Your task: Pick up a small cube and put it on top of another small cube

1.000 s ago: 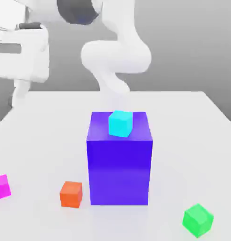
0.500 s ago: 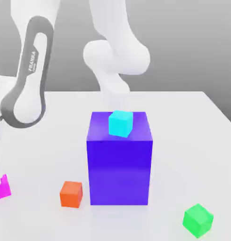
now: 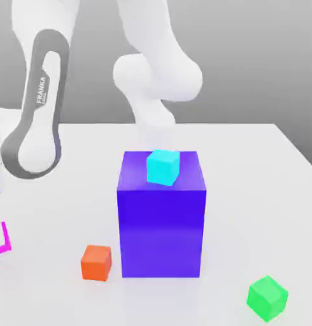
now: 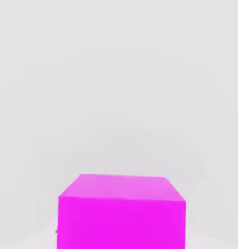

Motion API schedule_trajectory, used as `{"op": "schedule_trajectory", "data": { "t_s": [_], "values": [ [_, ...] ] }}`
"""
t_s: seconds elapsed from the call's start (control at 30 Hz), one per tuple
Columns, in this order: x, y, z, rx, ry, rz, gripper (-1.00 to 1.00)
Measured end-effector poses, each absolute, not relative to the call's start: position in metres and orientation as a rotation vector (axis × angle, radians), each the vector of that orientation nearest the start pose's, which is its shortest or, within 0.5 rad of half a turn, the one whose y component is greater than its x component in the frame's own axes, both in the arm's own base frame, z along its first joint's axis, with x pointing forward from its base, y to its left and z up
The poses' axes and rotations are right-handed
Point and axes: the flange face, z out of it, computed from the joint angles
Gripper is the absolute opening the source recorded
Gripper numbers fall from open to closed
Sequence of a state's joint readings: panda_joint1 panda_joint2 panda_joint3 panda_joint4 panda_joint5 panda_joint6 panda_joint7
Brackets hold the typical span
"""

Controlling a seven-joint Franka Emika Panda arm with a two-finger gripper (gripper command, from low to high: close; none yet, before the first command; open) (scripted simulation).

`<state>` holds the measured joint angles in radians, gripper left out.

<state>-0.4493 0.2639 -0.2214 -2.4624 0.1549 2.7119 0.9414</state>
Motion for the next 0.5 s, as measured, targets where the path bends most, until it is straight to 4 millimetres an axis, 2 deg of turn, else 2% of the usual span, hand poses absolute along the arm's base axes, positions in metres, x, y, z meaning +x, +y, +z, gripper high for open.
{"op": "schedule_trajectory", "data": {
  "t_s": [0.1, 0.23, 0.37, 0.5],
  "values": [
    [0.422, -0.232, 0.201, -2.196, 2.230, 0.018, -1.00],
    [0.464, -0.134, 0.209, -2.396, 2.011, 0.026, -1.00],
    [0.481, -0.034, 0.219, -2.567, 1.791, 0.026, -1.00],
    [0.476, 0.065, 0.228, -2.716, 1.560, 0.018, -1.00]
  ]
}}
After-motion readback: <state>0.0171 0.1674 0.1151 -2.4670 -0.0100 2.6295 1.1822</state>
